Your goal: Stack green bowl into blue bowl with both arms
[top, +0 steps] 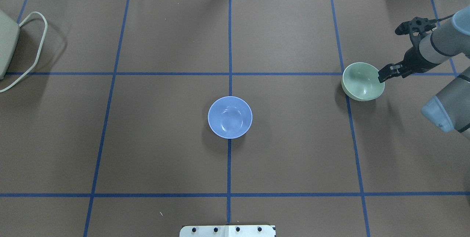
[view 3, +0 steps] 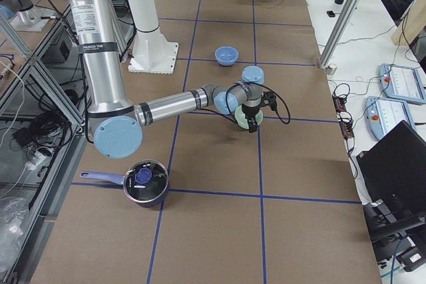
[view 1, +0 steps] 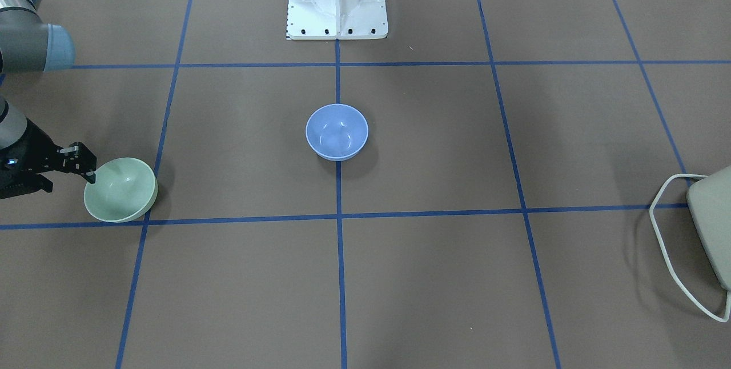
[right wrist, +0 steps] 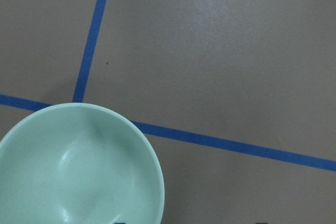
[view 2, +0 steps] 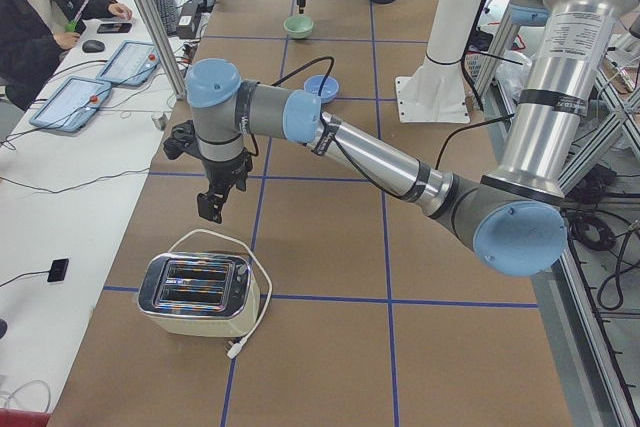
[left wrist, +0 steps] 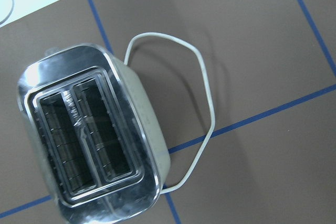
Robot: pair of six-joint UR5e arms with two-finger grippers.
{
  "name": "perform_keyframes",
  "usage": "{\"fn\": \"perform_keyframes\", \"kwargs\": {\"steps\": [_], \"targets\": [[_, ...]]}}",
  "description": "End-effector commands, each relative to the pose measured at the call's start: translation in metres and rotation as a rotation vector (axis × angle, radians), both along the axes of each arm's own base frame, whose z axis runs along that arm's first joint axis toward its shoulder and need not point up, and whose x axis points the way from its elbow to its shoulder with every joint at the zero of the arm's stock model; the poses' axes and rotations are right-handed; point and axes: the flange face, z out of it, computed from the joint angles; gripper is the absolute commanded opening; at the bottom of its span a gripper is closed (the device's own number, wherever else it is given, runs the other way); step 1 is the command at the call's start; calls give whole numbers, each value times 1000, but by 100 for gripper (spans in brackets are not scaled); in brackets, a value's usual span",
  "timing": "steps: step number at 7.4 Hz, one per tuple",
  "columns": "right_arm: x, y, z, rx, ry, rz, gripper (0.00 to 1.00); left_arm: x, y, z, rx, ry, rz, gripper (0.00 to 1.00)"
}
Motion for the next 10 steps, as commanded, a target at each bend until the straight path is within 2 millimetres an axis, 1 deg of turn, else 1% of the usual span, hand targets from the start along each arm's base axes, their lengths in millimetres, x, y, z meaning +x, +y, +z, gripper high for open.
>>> {"fn": "perform_keyframes", "kwargs": {"steps": [1, 2, 3, 4, 5, 6, 7, 8, 9, 10], "targets": [[-21, -2, 5, -10, 8, -27, 80, -57, 20, 90, -135, 30, -90, 98], [-26, -1, 7, -9, 16, -33, 77, -71, 32, 116, -140, 60, -122, 98], [-30, 2, 8, -10, 18, -41, 67, -68, 46, 130, -164, 81, -126, 98], [-32, 3, 13, -18, 23, -46, 47, -66, 52, 138, -177, 85, -125, 98], [-33, 3, 11, -18, 16, -51, 30, -66, 54, 139, -177, 85, -124, 98], [-32, 2, 14, -24, 19, -49, 17, -66, 56, 140, -171, 84, -124, 98], [-31, 1, 14, -25, 19, -47, 0, -65, 60, 143, -156, 81, -124, 98], [-26, -1, 13, -24, 18, -38, 0, -63, 63, 147, -153, 81, -123, 98], [-15, -7, 7, -20, 7, -18, 0, -63, 64, 148, -154, 81, -123, 98], [-7, -16, -13, -21, -54, -21, 0, -63, 64, 148, -154, 81, -123, 98]]}}
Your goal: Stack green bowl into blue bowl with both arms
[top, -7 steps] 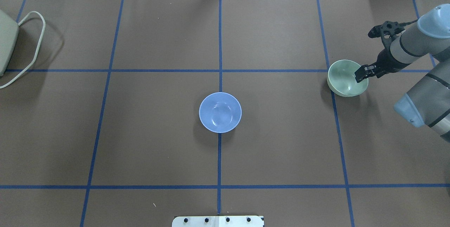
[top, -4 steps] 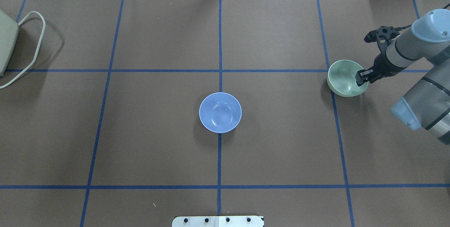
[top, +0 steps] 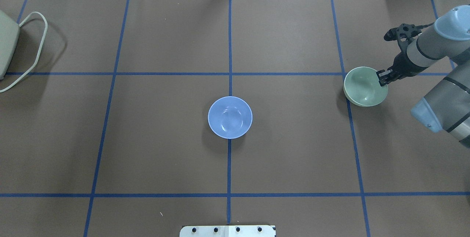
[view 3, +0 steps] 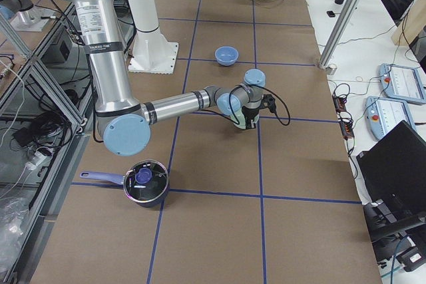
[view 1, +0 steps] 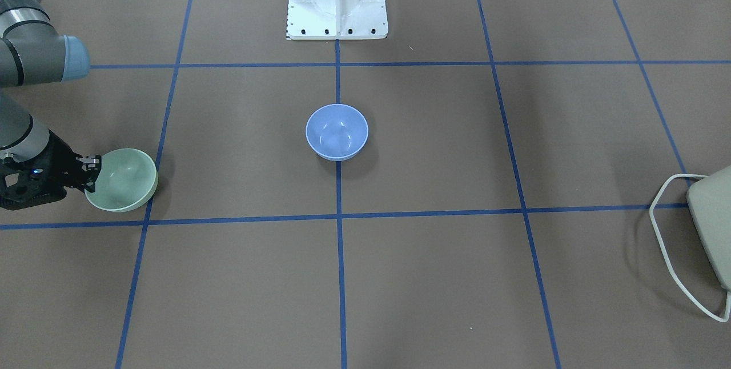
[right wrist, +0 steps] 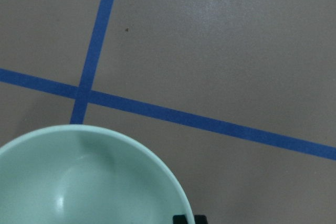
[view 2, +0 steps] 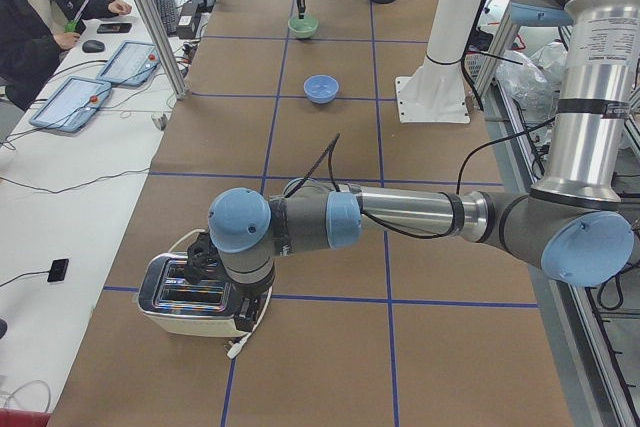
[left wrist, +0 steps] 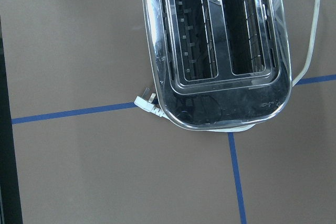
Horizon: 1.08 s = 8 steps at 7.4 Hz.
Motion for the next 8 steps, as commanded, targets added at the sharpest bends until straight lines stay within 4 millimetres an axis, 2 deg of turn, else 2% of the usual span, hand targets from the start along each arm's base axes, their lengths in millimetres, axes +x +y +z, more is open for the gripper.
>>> {"fn": "perform_keyframes", "kwargs": {"steps": [1, 2, 4, 5, 6, 7, 8], "targets": [[7, -14, -61, 15, -105, 38, 0, 1, 3, 3, -3, 2, -1, 98], [-1, -16, -110, -19, -168, 117, 0, 1, 4, 2, -10, 3, -10, 98], [-57, 17, -193, -97, -272, 147, 0, 4, 11, -8, -73, 9, -115, 98], [-95, 30, -234, -168, -317, 169, 0, 8, 22, 4, -55, 6, -128, 98], [-141, 48, -276, -237, -308, 198, 0, 9, 30, 10, -37, 5, -139, 98], [-189, 71, -312, -258, -243, 231, 0, 11, 30, 10, -37, 13, -143, 98], [-223, 92, -335, -265, -203, 246, 0, 11, 30, 11, -39, 16, -144, 98]]}}
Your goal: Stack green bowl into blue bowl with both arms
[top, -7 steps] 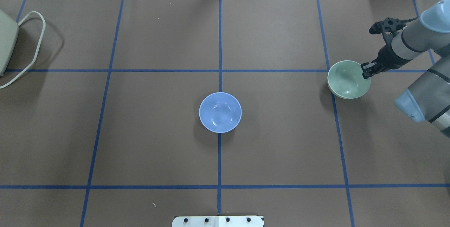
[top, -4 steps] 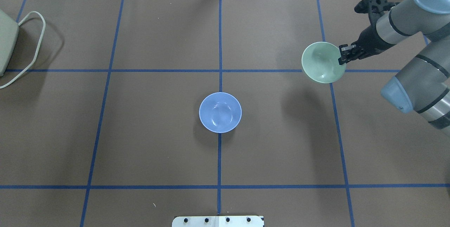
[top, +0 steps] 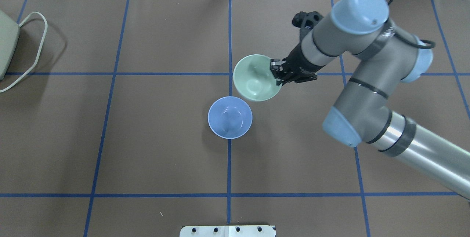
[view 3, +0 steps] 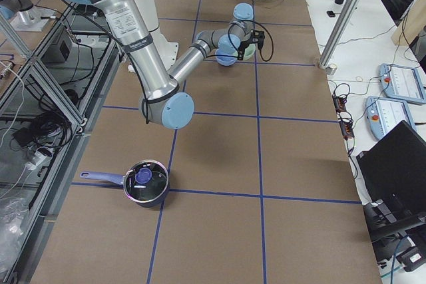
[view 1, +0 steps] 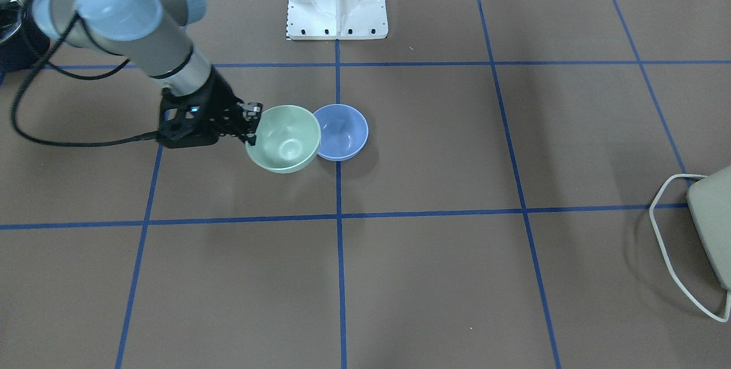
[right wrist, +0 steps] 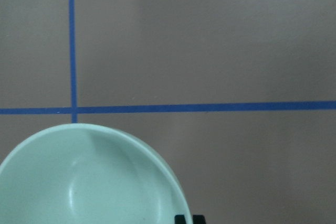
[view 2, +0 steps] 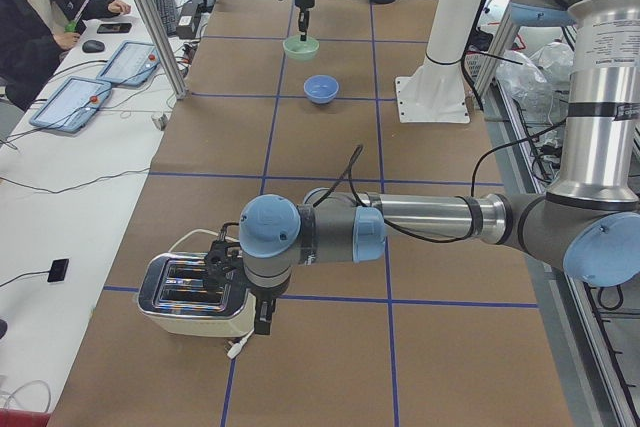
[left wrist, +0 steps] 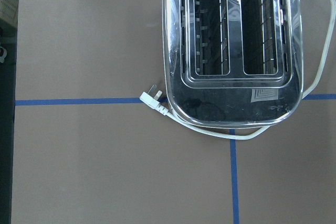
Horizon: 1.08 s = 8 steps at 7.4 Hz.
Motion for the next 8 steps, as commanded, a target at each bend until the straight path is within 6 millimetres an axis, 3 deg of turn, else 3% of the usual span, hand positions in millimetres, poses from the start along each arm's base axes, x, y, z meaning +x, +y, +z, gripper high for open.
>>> {"fn": "perform_keyframes", "kwargs": {"steps": [1, 2, 3, 8], "targets": [[-71, 50, -39, -38, 66, -3, 0, 1, 1, 2, 1, 5, -5, 98], [-84, 63, -37, -25, 80, -14, 0, 1, 2, 2, 0, 7, -5, 98], [-95, 64, -28, -32, 100, -18, 0, 1, 1, 1, 1, 6, -5, 98], [-110, 59, 0, -48, 150, -33, 0, 1, 3, 4, -2, 7, -3, 98]]}}
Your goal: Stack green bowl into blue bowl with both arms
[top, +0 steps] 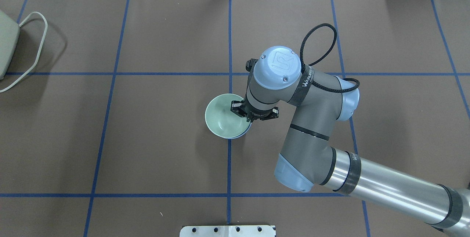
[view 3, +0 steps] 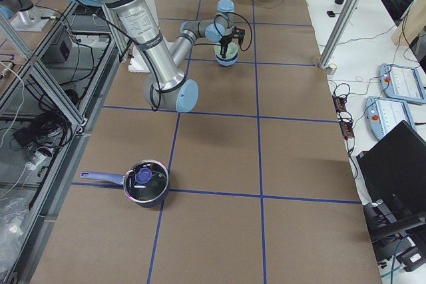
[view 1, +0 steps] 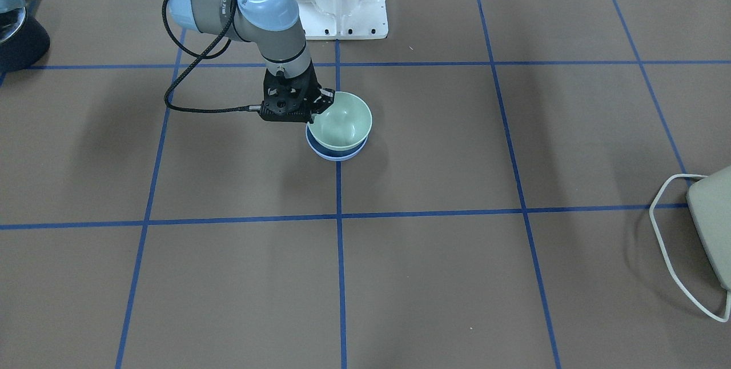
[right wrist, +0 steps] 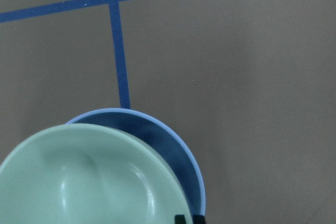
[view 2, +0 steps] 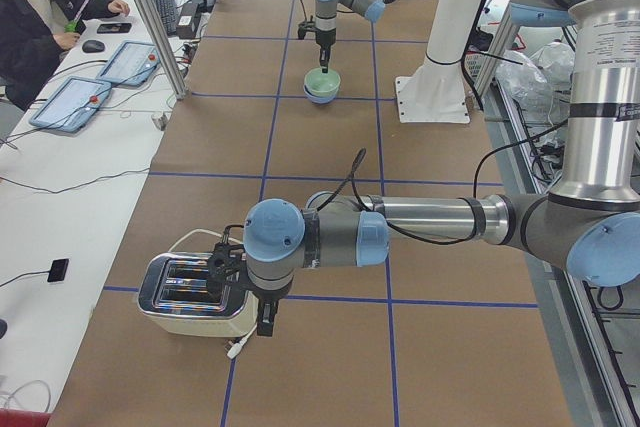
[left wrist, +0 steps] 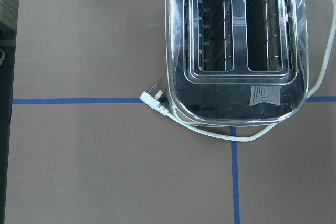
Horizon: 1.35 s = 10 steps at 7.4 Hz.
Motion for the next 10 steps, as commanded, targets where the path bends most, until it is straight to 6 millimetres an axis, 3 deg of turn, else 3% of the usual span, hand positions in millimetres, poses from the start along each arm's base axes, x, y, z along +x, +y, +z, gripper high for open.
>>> {"fn": "perform_keyframes", "kwargs": {"steps": [1, 3, 4, 6, 7, 8, 9, 10], "targets": [[-6, -3, 11, -6, 20, -3, 0, 0, 0, 0, 0, 0, 0, 98], [-7, -3, 14, -9, 25, -3, 0, 0, 0, 0, 2, 0, 0, 98], [-9, -4, 14, -10, 25, -4, 8, 0, 0, 0, 2, 0, 0, 98], [-11, -5, 12, 11, -24, 3, 51, 1, 0, 0, 2, 0, 2, 98], [-11, -6, 13, 14, -24, 5, 96, 1, 0, 0, 0, 0, 2, 98], [-9, -8, 9, 31, -24, 23, 100, 1, 0, 1, -1, -1, 2, 98], [7, -20, 2, 40, -37, 43, 100, 0, 0, 1, -3, -1, 0, 98], [41, -52, 0, 29, -45, 89, 100, 1, 0, 1, -4, -1, 1, 98]]}}
